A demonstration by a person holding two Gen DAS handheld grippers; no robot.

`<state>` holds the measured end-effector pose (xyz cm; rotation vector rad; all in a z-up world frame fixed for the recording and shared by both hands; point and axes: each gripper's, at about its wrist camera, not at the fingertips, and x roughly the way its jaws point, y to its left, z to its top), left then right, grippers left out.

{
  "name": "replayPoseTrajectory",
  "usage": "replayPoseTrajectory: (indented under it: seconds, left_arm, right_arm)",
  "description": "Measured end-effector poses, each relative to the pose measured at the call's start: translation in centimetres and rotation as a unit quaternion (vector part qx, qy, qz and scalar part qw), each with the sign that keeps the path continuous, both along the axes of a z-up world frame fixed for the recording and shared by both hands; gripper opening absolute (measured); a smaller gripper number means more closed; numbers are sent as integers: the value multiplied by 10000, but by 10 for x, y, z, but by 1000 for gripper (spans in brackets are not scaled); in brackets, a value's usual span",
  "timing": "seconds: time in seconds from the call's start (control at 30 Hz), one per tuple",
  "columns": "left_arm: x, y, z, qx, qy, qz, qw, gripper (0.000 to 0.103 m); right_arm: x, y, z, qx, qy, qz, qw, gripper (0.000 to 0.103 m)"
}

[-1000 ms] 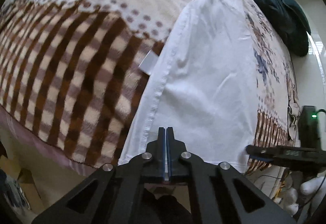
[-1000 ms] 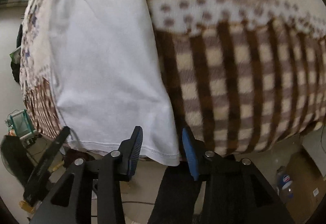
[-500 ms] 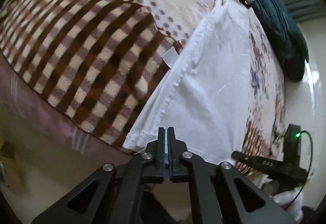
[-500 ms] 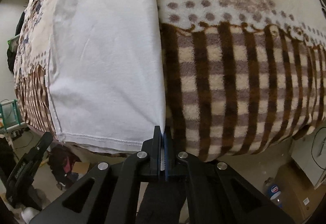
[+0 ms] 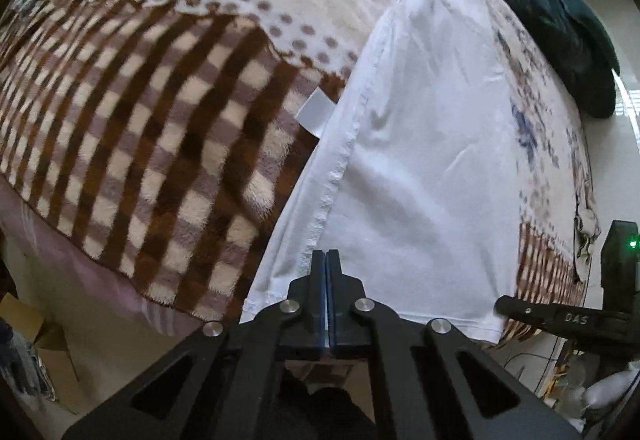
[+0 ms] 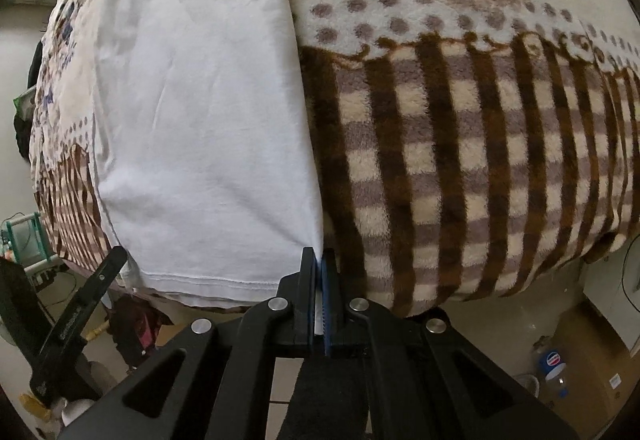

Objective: Fold small clothes

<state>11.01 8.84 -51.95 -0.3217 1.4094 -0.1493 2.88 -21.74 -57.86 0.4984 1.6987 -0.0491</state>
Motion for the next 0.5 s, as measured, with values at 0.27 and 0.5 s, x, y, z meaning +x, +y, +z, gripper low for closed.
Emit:
replayPoseTrajectory:
  seconds: [0.27,0.5]
  left_arm:
    - [-6,31,3,-426,182,417,9981,5]
    - [0,8,-19,-278,545,-49,9981,12]
  right_arm:
    - [-7,5,18,-76,-24,187,9998,15]
    - [-7,2,17,32,-47,-43,10000,43]
